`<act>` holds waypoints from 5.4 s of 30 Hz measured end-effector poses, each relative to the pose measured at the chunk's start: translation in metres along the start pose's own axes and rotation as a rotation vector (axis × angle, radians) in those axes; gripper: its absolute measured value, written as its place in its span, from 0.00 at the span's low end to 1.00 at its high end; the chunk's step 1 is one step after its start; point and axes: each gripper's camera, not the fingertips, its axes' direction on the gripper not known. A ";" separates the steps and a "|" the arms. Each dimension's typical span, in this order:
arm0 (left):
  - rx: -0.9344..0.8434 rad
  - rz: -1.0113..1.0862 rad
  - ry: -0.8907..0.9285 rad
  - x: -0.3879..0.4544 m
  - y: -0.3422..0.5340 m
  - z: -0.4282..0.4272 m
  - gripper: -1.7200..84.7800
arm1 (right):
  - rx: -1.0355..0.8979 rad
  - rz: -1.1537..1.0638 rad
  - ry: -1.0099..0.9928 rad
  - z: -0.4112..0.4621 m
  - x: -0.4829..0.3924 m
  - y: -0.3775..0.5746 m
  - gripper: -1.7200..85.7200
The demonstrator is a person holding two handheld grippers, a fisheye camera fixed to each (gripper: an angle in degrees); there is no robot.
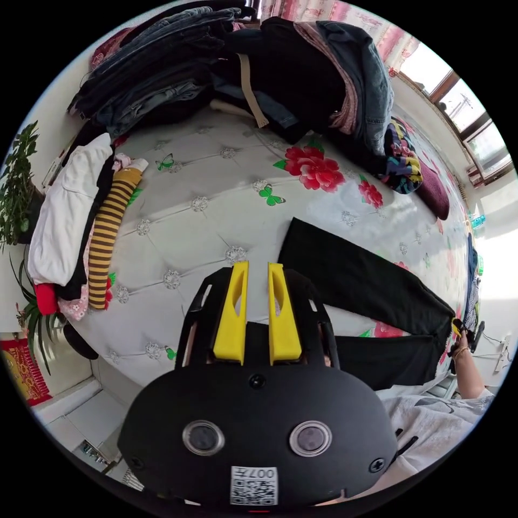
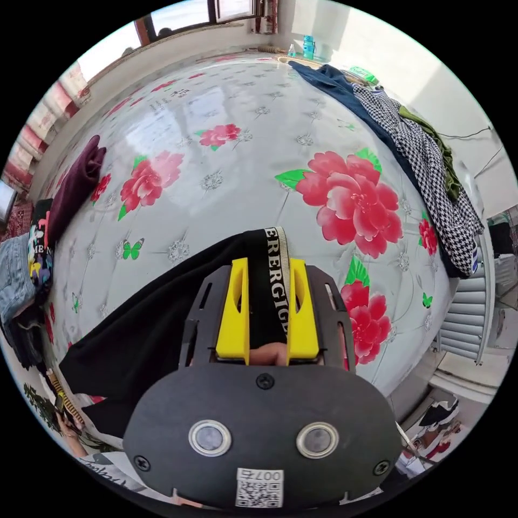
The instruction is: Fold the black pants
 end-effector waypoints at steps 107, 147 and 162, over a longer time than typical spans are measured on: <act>-0.027 0.448 -0.113 0.179 0.052 0.250 0.01 | -0.032 -0.723 -0.296 -0.016 -0.014 -0.015 0.02; -0.059 0.619 0.056 0.188 0.145 0.251 0.01 | -0.075 -1.008 -0.171 0.025 -0.158 0.053 0.10; -0.060 0.622 0.027 0.209 0.151 0.241 0.01 | -0.043 -0.918 -0.202 0.008 -0.141 0.022 0.02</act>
